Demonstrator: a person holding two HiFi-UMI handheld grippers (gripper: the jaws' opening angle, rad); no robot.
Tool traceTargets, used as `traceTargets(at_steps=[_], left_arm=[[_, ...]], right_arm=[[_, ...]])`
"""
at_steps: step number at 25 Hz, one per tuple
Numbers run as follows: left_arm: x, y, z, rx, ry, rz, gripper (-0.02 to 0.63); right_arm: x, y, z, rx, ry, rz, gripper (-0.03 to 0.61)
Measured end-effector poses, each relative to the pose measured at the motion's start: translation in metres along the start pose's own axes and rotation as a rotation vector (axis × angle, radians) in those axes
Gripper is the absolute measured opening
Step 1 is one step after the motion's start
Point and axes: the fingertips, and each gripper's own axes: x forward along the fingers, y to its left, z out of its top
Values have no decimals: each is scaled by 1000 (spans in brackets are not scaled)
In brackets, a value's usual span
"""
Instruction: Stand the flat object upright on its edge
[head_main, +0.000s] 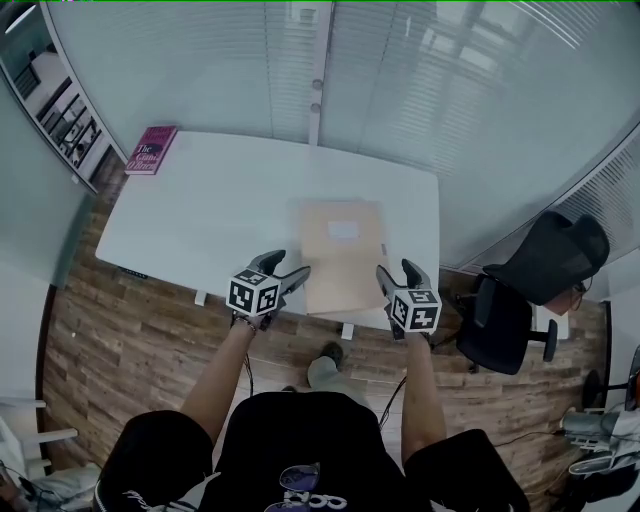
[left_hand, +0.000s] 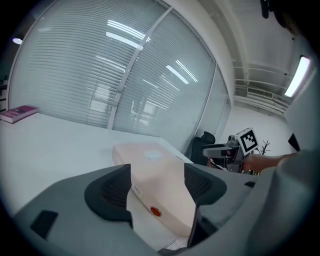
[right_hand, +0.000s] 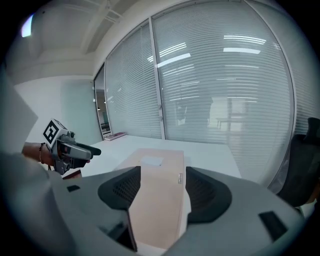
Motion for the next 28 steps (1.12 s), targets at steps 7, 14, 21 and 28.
traceTargets(at_steps=[7,14,21,28], left_arm=[[35,13,-17,-78,66,0,315],[63,27,-27,-165,100,31,314],[83,35,-34,-213,129,72,314],[91,43,-36,-239,142,114,314]], right_arm=[[33,-25,-21,78,82,44,279],[62,-39,-31,115,163,117,281],[90,-50,-34,150,221,202,281],[112,-44,-48,193,301,388,281]])
